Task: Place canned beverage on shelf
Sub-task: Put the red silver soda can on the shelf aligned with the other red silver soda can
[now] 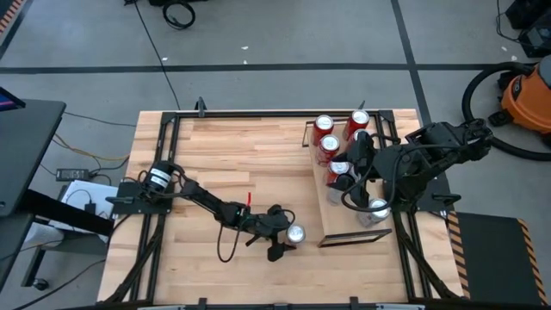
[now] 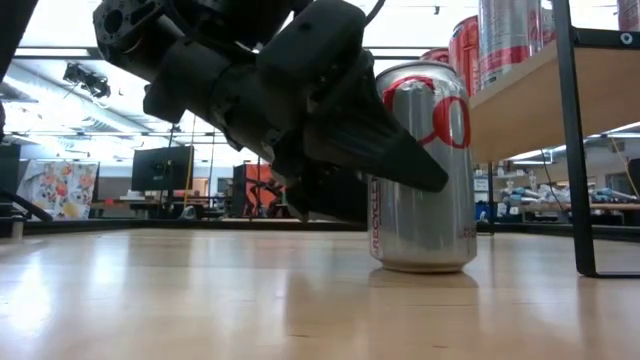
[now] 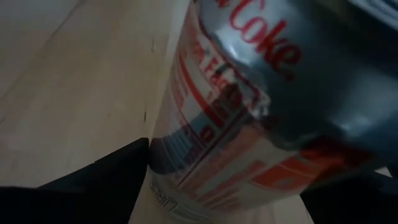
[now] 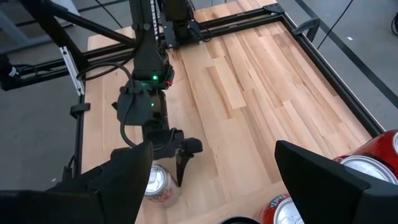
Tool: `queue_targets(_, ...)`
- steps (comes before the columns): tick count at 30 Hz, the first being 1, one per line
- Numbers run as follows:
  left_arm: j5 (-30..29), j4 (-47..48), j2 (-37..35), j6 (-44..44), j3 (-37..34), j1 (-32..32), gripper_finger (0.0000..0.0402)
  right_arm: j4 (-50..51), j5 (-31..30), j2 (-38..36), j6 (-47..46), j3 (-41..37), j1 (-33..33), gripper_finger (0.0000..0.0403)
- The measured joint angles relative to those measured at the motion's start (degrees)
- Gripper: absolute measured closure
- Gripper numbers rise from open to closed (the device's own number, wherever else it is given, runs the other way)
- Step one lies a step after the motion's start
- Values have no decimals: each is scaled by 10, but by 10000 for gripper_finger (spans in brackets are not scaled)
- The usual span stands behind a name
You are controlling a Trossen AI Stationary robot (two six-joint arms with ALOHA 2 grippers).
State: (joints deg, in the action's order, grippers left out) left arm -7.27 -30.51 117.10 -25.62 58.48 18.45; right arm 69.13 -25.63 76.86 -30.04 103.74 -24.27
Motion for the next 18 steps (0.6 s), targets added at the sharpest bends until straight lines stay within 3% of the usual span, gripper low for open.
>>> queue_targets(6,-6,21,-8,-39,6,-3,68,0,2,0,1,0,0,55)
queue_targets(13,-21,237,-11,5,146,3,80,1,0,-8,13,0,3,55)
queue_targets(18,-39,226,-8,13,158,6,82,1,-1,-18,23,0,5,55)
